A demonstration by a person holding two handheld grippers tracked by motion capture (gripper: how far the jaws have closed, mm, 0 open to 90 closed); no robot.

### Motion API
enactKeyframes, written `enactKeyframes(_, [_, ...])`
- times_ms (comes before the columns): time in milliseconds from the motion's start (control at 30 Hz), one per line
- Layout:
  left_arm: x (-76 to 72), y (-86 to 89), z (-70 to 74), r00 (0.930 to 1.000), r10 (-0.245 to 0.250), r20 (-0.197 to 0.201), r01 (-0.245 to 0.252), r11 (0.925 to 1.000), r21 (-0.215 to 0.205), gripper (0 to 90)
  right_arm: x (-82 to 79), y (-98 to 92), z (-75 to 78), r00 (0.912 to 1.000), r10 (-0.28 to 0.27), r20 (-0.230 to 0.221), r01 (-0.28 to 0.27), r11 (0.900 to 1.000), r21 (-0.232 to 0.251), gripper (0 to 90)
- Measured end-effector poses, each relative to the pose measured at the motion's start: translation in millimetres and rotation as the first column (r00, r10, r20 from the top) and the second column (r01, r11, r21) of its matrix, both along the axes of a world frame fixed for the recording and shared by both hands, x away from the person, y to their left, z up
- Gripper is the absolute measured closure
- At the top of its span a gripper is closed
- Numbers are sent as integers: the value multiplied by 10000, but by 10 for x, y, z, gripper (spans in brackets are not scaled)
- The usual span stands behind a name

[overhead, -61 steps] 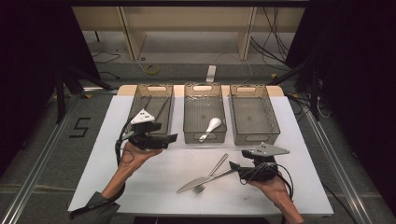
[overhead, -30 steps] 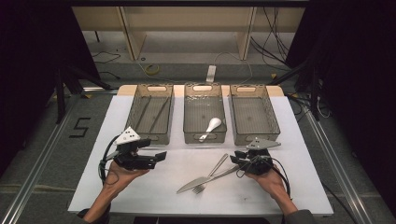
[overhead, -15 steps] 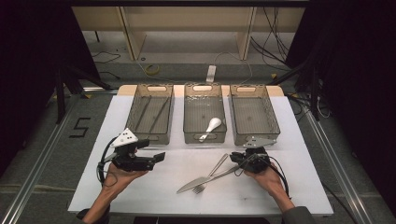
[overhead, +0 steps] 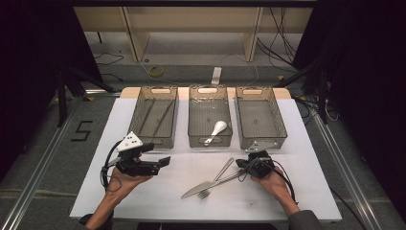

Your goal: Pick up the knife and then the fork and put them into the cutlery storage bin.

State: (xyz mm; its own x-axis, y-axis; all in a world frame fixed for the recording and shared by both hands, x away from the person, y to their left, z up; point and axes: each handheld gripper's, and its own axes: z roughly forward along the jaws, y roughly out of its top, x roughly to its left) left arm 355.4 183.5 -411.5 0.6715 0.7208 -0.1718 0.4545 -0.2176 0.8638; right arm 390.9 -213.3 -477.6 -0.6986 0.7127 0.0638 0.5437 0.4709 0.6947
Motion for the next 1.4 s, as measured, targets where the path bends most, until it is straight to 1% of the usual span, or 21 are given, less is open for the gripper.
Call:
enactKeyframes(133, [-25, -20, 11, 9998, -131, 127, 129, 9999, 92, 152, 7, 13, -29, 9998, 22, -185, -27, 9997, -258, 900])
enactKeyframes(233, [-30, -24, 15, 9997, -174, 178, 173, 9998, 40, 152, -4, 32, -52, 9993, 67, -377, -89, 9982, -593, 900])
enactKeyframes(367, [-29, -16, 10, 9996, -204, 201, 201, 9997, 119, 152, -14, 26, -32, 9979, 164, -632, -207, 9974, -693, 900])
enactKeyframes(500, [-28, -11, 15, 9995, -225, 231, 224, 9997, 67, 153, -51, 10, -11, 9954, 338, -897, -415, 9955, -854, 900])
enactKeyframes(533, [-29, -16, 13, 9996, -209, 215, 207, 9997, 95, 152, -59, 5, -5, 9945, 288, -1008, -374, 9957, -844, 900])
enactKeyframes(567, [-28, -21, 11, 9995, -216, 216, 213, 9997, 133, 152, -71, 4, 0, 9937, 242, -1095, -338, 9956, -872, 900])
enactKeyframes(700, [-39, -19, 12, 9994, -196, 285, 189, 9996, 225, 152, -156, 11, 26, 9909, 366, -1295, -505, 9931, -1059, 900])
enactKeyframes(767, [-33, -8, 13, 9995, -138, 294, 134, 9998, 142, 152, -206, 20, 41, 9891, 477, -1396, -638, 9916, -1127, 900])
enactKeyframes(900, [-32, 4, 15, 9996, -120, 257, 118, 9999, 109, 152, -266, 29, 61, 9875, 578, -1466, -760, 9897, -1214, 900])
enactKeyframes(1067, [-32, -3, 13, 9995, -143, 266, 140, 9998, 120, 153, -337, 28, 81, 9816, 583, -1819, -835, 9874, -1342, 900])
enactKeyframes(1167, [-33, -7, 10, 9995, -174, 249, 170, 9997, 162, 152, -401, 33, 97, 9765, 706, -2036, -1024, 9833, -1502, 900])
enactKeyframes(1333, [-38, -18, 10, 9994, -221, 255, 217, 9996, 177, 153, -552, 73, 122, 9694, 1028, -2231, -1446, 9729, -1802, 900])
enactKeyframes(1400, [-37, -17, 11, 9994, -216, 261, 212, 9997, 155, 152, -605, 98, 134, 9627, 1216, -2417, -1704, 9664, -1925, 900])
